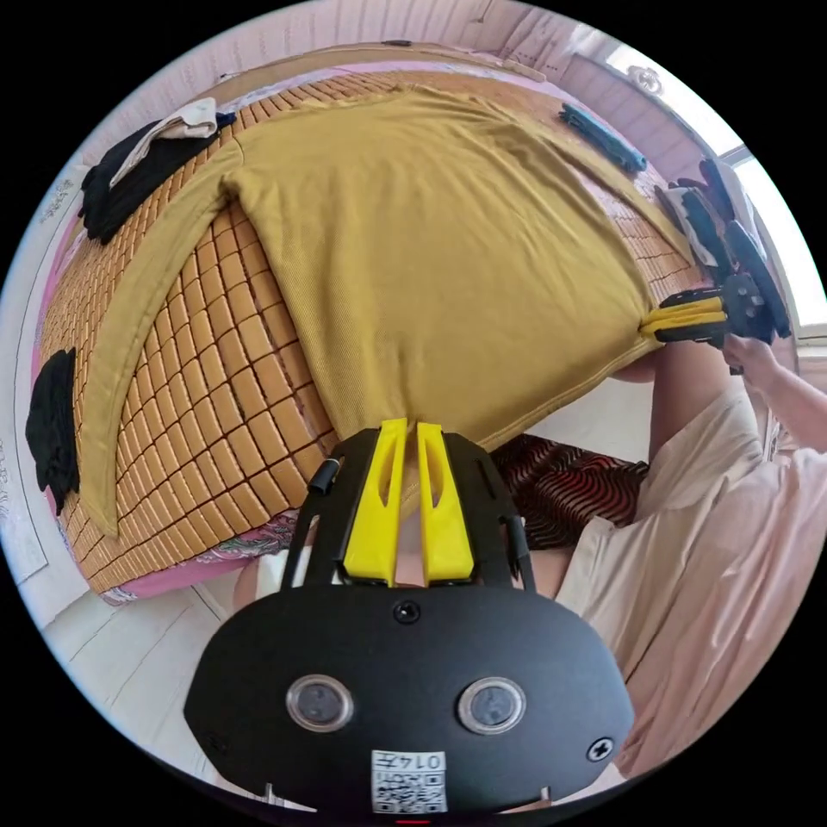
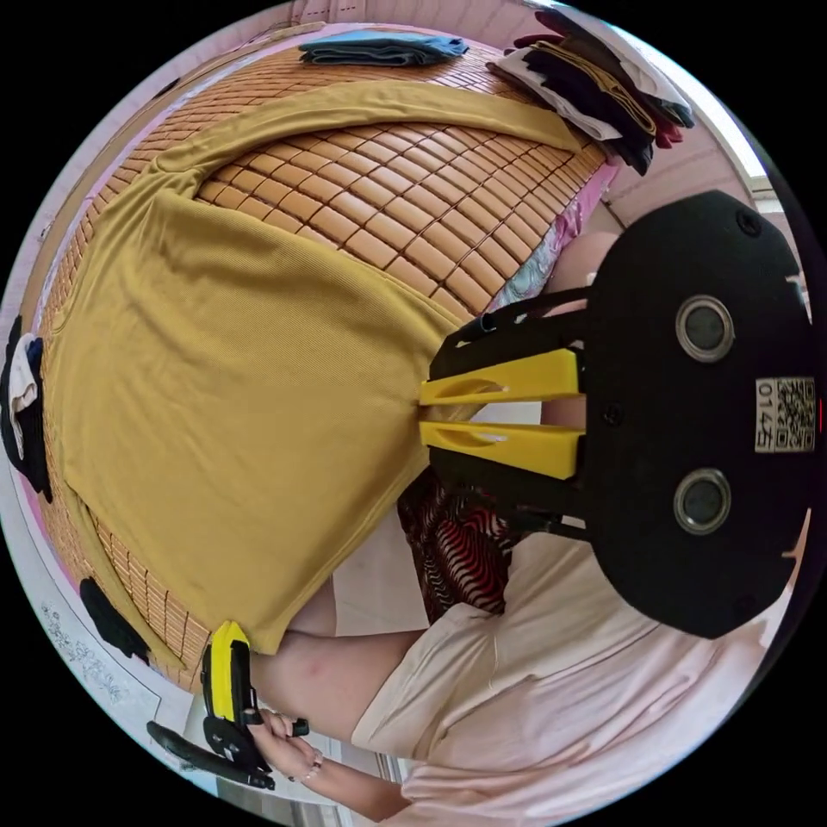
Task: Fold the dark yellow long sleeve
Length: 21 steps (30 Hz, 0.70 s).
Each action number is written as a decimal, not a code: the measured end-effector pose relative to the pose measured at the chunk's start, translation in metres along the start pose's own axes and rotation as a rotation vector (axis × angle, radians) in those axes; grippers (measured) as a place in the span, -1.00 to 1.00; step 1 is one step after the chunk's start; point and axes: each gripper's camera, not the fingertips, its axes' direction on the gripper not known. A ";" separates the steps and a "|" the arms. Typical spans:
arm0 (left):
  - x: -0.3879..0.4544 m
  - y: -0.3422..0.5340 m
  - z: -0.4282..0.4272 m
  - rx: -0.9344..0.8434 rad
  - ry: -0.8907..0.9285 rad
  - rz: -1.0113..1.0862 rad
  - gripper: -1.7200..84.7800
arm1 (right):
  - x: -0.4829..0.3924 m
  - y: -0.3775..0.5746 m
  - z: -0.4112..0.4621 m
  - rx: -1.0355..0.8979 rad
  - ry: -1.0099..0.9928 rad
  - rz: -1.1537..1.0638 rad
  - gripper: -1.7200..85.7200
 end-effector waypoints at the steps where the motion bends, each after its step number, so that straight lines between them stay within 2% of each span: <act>1: -0.002 0.000 0.000 -0.011 0.008 0.000 -0.95 | 0.000 0.002 0.001 0.008 -0.009 0.007 -0.95; 8: -0.013 0.011 -0.006 -0.015 0.046 -0.015 -0.95 | -0.001 0.015 0.000 0.027 -0.084 0.046 -0.98; 11: -0.026 0.021 -0.018 0.047 0.086 -0.066 -0.93 | -0.002 0.017 -0.016 0.050 -0.103 0.052 -0.98; 16: -0.093 0.058 -0.052 0.285 0.118 -0.333 -0.85 | -0.015 -0.003 -0.051 0.141 -0.087 -0.022 -0.98; 19: -0.142 0.097 -0.068 0.444 0.011 -0.514 -0.79 | -0.042 -0.040 -0.070 0.233 -0.056 -0.165 -0.95; 21: -0.179 0.129 -0.077 0.522 -0.083 -0.707 -0.75 | -0.073 -0.079 -0.090 0.352 -0.042 -0.288 -0.85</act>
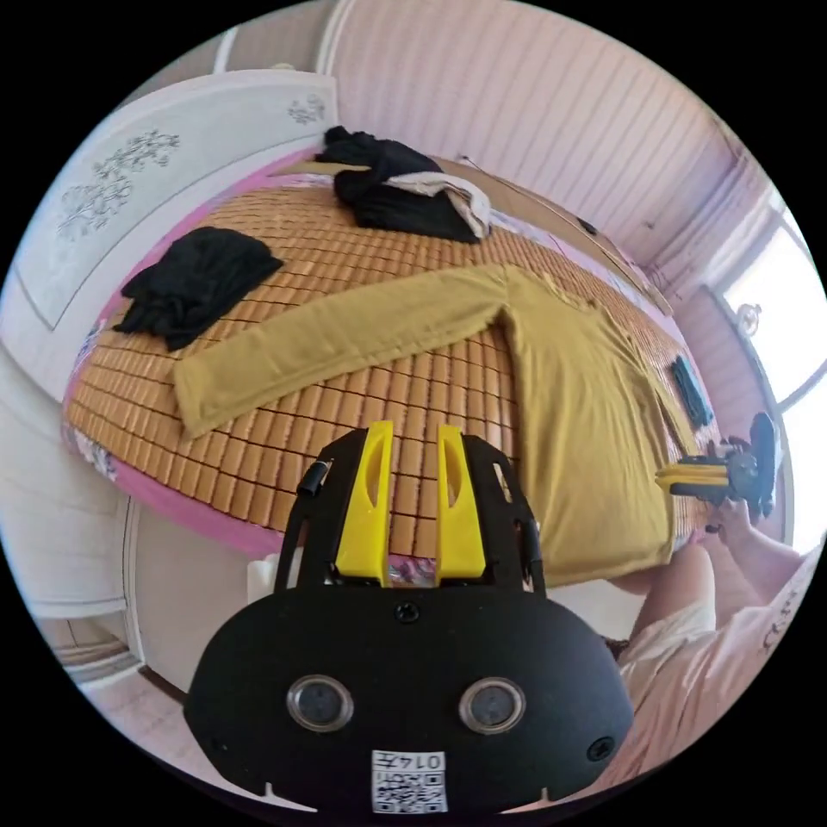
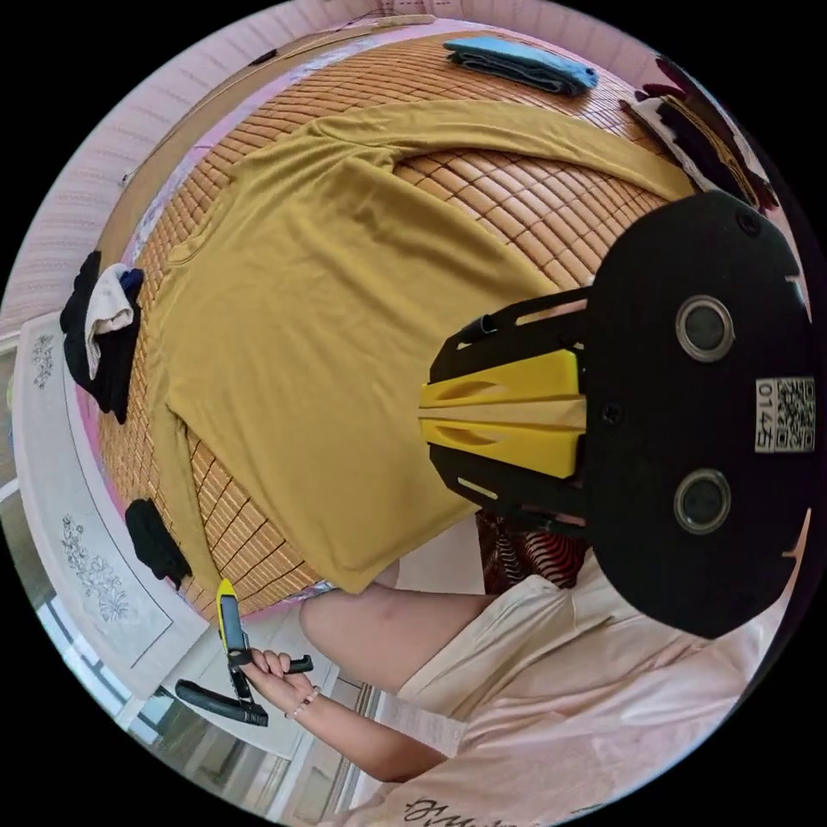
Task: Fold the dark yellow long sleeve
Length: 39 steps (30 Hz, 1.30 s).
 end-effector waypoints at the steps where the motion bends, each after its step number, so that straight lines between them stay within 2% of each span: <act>1: -0.012 0.000 -0.003 0.026 -0.017 -0.047 -0.74 | -0.005 -0.014 -0.001 0.030 0.000 -0.030 -0.83; 3: -0.051 -0.001 -0.008 0.093 -0.059 -0.173 -0.71 | -0.027 -0.070 0.000 0.122 -0.024 -0.147 -0.78; 5: -0.072 -0.001 -0.008 0.122 -0.107 -0.228 -0.70 | -0.043 -0.115 0.006 0.136 -0.067 -0.239 -0.74; 8: -0.106 -0.002 0.000 0.138 -0.160 -0.318 -0.68 | -0.065 -0.184 0.019 0.130 -0.104 -0.326 -0.71; 12: -0.150 0.000 0.022 0.079 -0.096 -0.454 -0.68 | -0.097 -0.262 0.049 0.048 -0.125 -0.400 -0.77; 18: -0.159 -0.003 0.035 0.084 -0.125 -0.427 -0.68 | -0.149 -0.315 0.104 -0.065 0.023 -0.500 -0.77; 21: -0.157 -0.005 0.039 0.077 -0.171 -0.397 -0.70 | -0.162 -0.325 0.134 -0.188 0.060 -0.487 -0.68; 22: -0.156 -0.004 0.039 0.076 -0.185 -0.393 -0.71 | -0.164 -0.324 0.132 -0.168 0.065 -0.494 -0.67; 29: -0.148 0.000 0.046 0.082 -0.290 -0.357 -0.89 | -0.166 -0.309 0.137 -0.200 0.093 -0.480 -0.74; 30: -0.147 -0.001 0.046 0.088 -0.259 -0.345 -0.95 | -0.164 -0.303 0.137 -0.189 0.097 -0.477 -0.80; 34: -0.145 0.000 0.033 0.155 -0.161 -0.367 -0.98 | -0.148 -0.281 0.131 -0.144 0.053 -0.418 -0.90; 37: -0.118 0.001 0.002 0.307 -0.068 -0.314 -0.98 | -0.119 -0.251 0.111 -0.023 -0.043 -0.310 -0.93; 39: -0.084 -0.003 -0.022 0.431 0.068 -0.236 -0.98 | -0.086 -0.222 0.090 0.093 -0.152 -0.196 -0.93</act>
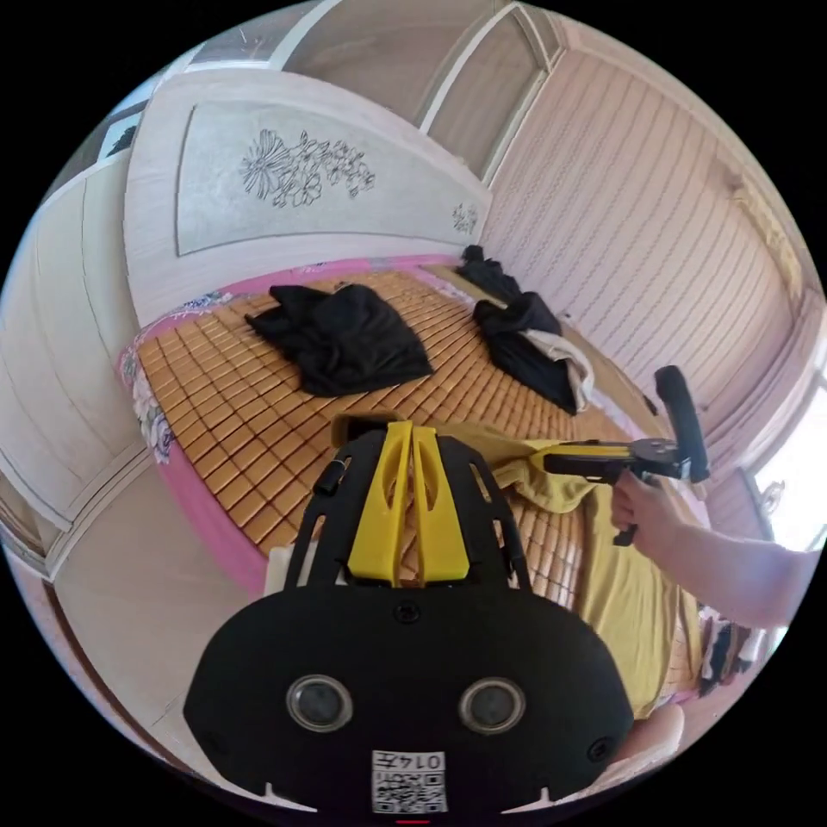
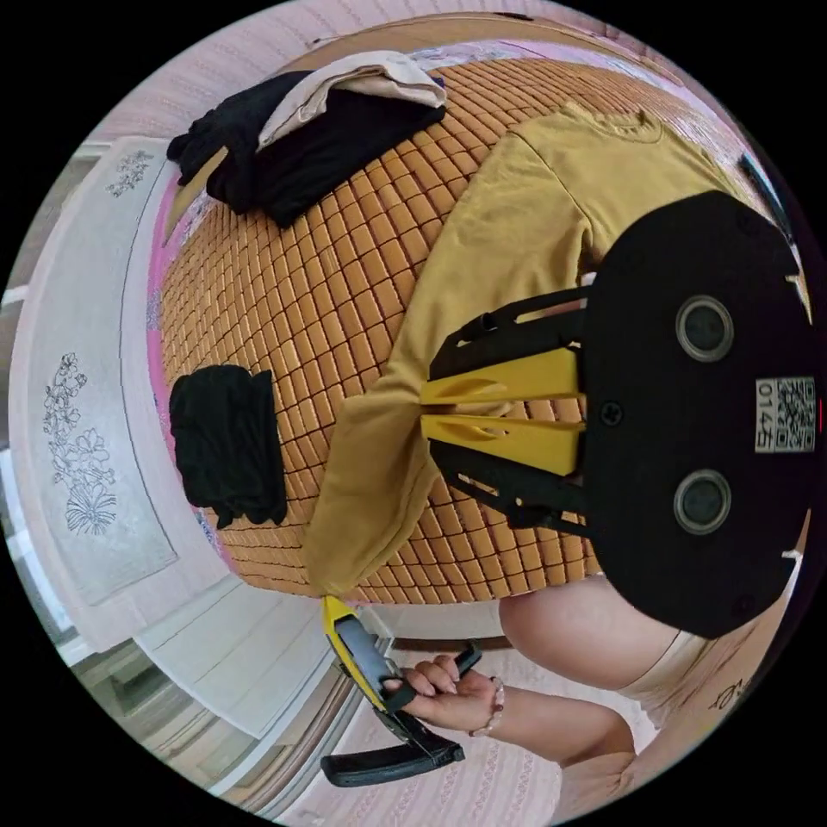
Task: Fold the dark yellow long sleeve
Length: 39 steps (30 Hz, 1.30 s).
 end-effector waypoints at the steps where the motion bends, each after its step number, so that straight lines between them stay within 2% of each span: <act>1: 0.012 -0.002 -0.004 0.028 0.053 0.026 -0.98 | 0.007 0.009 -0.008 0.034 -0.022 0.031 -0.93; 7: 0.177 -0.008 -0.032 0.209 0.492 0.466 -0.98 | 0.073 0.132 -0.091 0.402 -0.150 0.313 -0.94; 8: 0.211 -0.003 -0.031 0.204 0.628 0.519 -0.98 | 0.082 0.162 -0.106 0.453 -0.143 0.349 -0.94; 11: 0.299 0.033 -0.017 0.090 0.902 0.662 -0.98 | 0.097 0.245 -0.130 0.516 -0.139 0.440 -0.93; 13: 0.346 0.067 0.001 -0.061 0.999 0.733 -0.98 | 0.105 0.299 -0.133 0.475 -0.106 0.507 -0.94; 15: 0.382 0.120 0.034 -0.329 1.047 0.774 -0.98 | 0.115 0.373 -0.127 0.347 -0.029 0.630 -0.94; 17: 0.388 0.156 0.054 -0.461 1.025 0.785 -0.97 | 0.117 0.422 -0.127 0.262 0.020 0.693 -0.95; 20: 0.375 0.184 0.082 -0.586 0.879 0.755 -0.88 | 0.110 0.469 -0.132 0.186 0.089 0.703 -0.94; 22: 0.359 0.177 0.101 -0.572 0.733 0.711 -0.85 | 0.105 0.471 -0.133 0.162 0.114 0.650 -0.93; 27: 0.289 0.093 0.181 -0.449 0.313 0.345 -0.80 | 0.089 0.385 -0.118 0.141 0.218 0.325 -0.83; 31: 0.273 0.062 0.243 -0.504 0.211 0.186 -0.72 | 0.093 0.323 -0.086 0.096 0.273 0.246 -0.75; 33: 0.273 0.065 0.285 -0.627 0.214 0.118 -0.74 | 0.108 0.305 -0.057 -0.003 0.326 0.308 -0.76; 35: 0.278 0.072 0.304 -0.697 0.257 0.138 -0.79 | 0.119 0.305 -0.042 -0.048 0.371 0.374 -0.83; 37: 0.285 0.072 0.300 -0.660 0.263 0.194 -0.83 | 0.119 0.311 -0.045 0.002 0.355 0.390 -0.87; 39: 0.299 0.064 0.274 -0.535 0.281 0.261 -0.85 | 0.120 0.328 -0.061 0.095 0.288 0.434 -0.92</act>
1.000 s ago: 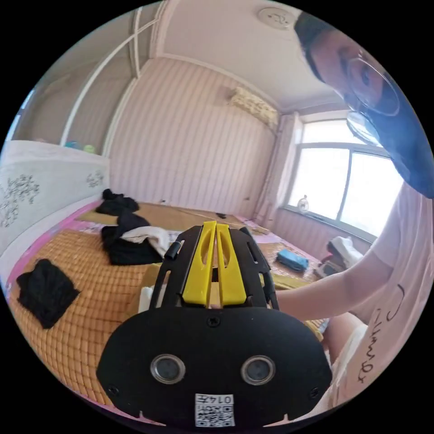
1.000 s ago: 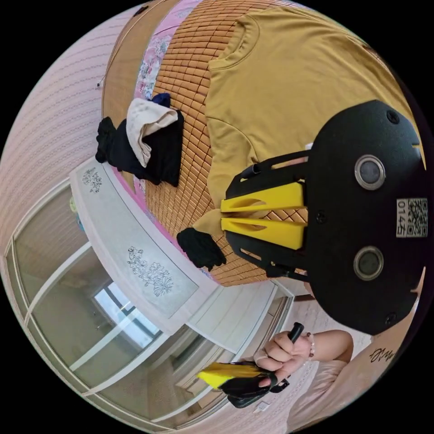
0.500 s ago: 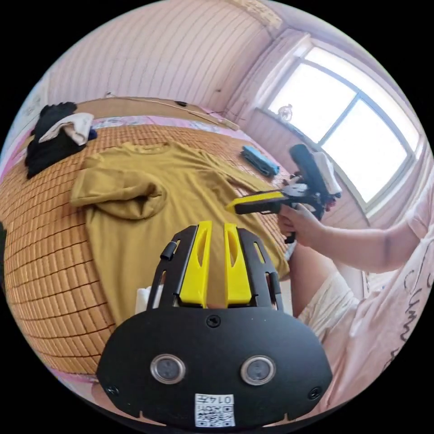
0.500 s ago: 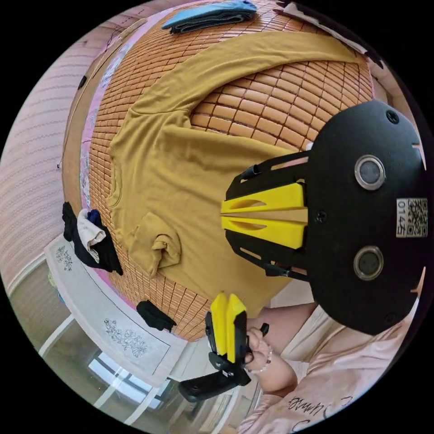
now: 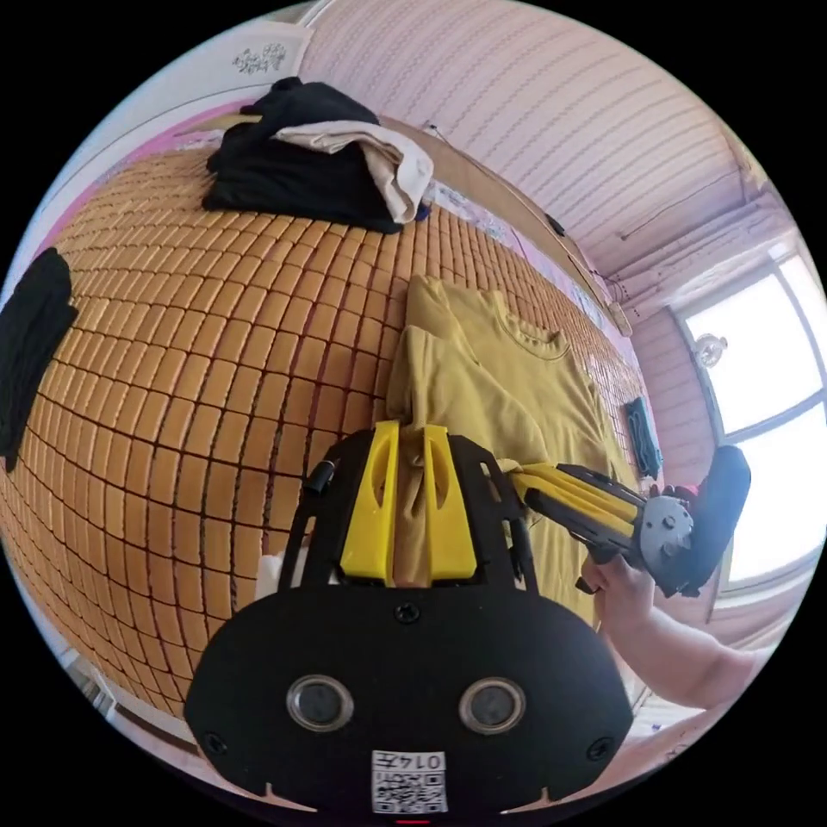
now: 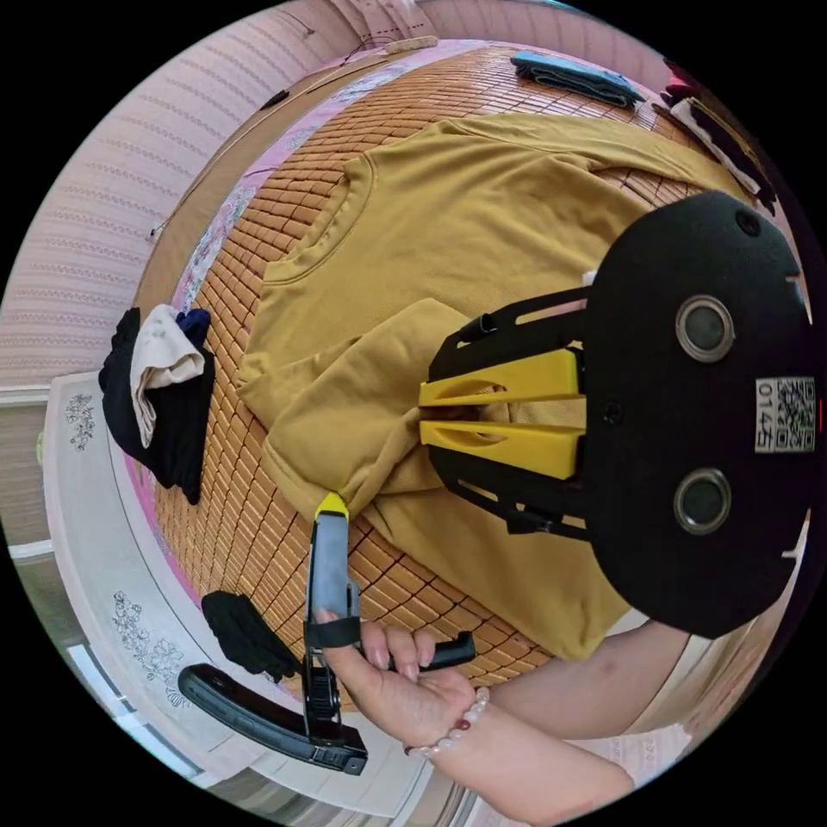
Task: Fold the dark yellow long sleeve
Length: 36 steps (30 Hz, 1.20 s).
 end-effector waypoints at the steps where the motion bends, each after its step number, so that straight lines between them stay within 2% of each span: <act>1: 0.008 0.001 -0.008 0.040 0.016 0.035 -0.85 | 0.004 0.005 -0.008 0.041 -0.029 0.028 -0.92; 3: 0.057 0.002 -0.035 0.136 0.115 0.251 -0.86 | 0.022 0.032 -0.041 0.184 -0.135 0.147 -0.93; 4: 0.073 0.003 -0.040 0.148 0.153 0.320 -0.86 | 0.025 0.039 -0.048 0.204 -0.167 0.156 -0.93; 6: 0.139 0.021 -0.053 0.143 0.361 0.628 -0.86 | 0.033 0.071 -0.068 0.209 -0.265 0.165 -0.91; 7: 0.155 0.028 -0.051 0.111 0.416 0.695 -0.85 | 0.035 0.080 -0.072 0.201 -0.284 0.170 -0.90; 9: 0.207 0.064 -0.026 -0.079 0.543 0.850 -0.84 | 0.049 0.119 -0.078 0.090 -0.309 0.224 -0.85; 11: 0.229 0.099 0.001 -0.206 0.553 0.940 -0.82 | 0.062 0.152 -0.077 -0.016 -0.319 0.270 -0.80; 15: 0.232 0.160 0.045 -0.413 0.522 0.977 -0.82 | 0.088 0.222 -0.075 -0.215 -0.248 0.392 -0.70; 17: 0.226 0.173 0.048 -0.393 0.458 0.969 -0.82 | 0.095 0.234 -0.081 -0.217 -0.218 0.425 -0.69; 21: 0.228 0.185 0.066 -0.347 0.219 0.996 -0.80 | 0.108 0.212 -0.092 -0.107 -0.078 0.435 -0.69; 24: 0.239 0.186 0.087 -0.349 0.194 0.995 -0.77 | 0.110 0.182 -0.087 -0.063 0.041 0.397 -0.69; 28: 0.249 0.189 0.124 -0.437 0.124 0.975 -0.81 | 0.115 0.162 -0.056 -0.202 0.156 0.393 -0.78; 31: 0.249 0.184 0.119 -0.418 0.176 0.971 -0.94 | 0.117 0.154 -0.077 -0.144 0.121 0.399 -0.88; 33: 0.250 0.187 0.095 -0.315 0.235 1.024 -0.97 | 0.119 0.153 -0.105 -0.069 0.081 0.429 -0.90; 36: 0.243 0.193 0.099 -0.350 0.304 1.035 -0.97 | 0.128 0.153 -0.101 -0.142 0.063 0.461 -0.89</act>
